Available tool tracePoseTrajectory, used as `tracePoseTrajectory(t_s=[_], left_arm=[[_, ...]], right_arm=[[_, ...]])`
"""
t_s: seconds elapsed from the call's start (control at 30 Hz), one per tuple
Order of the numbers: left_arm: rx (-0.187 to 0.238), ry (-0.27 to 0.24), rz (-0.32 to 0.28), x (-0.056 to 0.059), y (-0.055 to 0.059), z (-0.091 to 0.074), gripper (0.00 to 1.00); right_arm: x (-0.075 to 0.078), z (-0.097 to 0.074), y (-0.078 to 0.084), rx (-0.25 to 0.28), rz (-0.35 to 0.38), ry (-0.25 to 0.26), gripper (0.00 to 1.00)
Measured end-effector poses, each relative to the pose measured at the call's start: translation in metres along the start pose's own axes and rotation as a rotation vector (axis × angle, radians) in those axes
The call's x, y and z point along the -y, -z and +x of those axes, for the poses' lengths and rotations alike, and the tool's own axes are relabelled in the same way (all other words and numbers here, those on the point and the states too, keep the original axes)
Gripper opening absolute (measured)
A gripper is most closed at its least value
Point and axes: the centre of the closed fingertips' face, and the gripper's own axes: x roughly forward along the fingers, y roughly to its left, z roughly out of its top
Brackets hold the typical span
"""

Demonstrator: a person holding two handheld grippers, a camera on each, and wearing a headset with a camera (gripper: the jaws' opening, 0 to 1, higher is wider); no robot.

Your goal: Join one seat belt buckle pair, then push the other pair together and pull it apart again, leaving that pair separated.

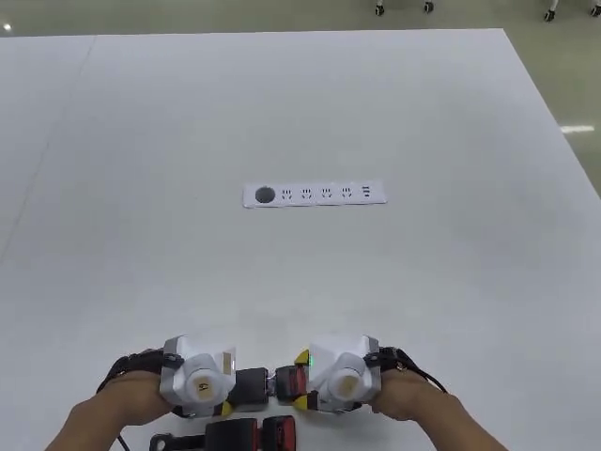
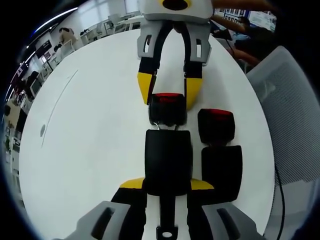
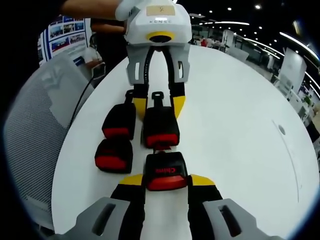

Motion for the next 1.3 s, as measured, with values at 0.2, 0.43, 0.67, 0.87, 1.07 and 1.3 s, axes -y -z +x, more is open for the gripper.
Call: tracePoseTrajectory(t_s=[0.2, 0.43, 0.67, 0.87, 1.07, 1.3], left_arm=[[-0.021, 0.002, 0.005, 0.0, 0.001, 0.001, 0.31], [-0.023, -0.003, -0.007, 0.0, 0.002, 0.001, 0.31], [-0.034, -0.004, -0.008, 0.001, 0.0, -0.001, 0.31], [-0.037, -0.004, -0.014, 0.001, -0.001, -0.001, 0.31], [-0.032, -0.004, -0.019, 0.001, 0.0, -0.001, 0.32], [-0.02, -0.007, -0.024, 0.001, -0.001, -0.002, 0.32]], right_arm=[[0.001, -0.004, 0.005, 0.006, -0.004, -0.008, 0.28], [0.001, -0.008, 0.014, -0.012, -0.018, -0.01, 0.28], [0.001, -0.019, 0.027, -0.037, -0.016, -0.009, 0.28], [0.002, -0.03, 0.033, -0.056, -0.009, -0.003, 0.29], [0.002, -0.037, 0.037, -0.067, -0.008, -0.004, 0.29], [0.005, -0.039, 0.044, -0.083, 0.007, 0.003, 0.29]])
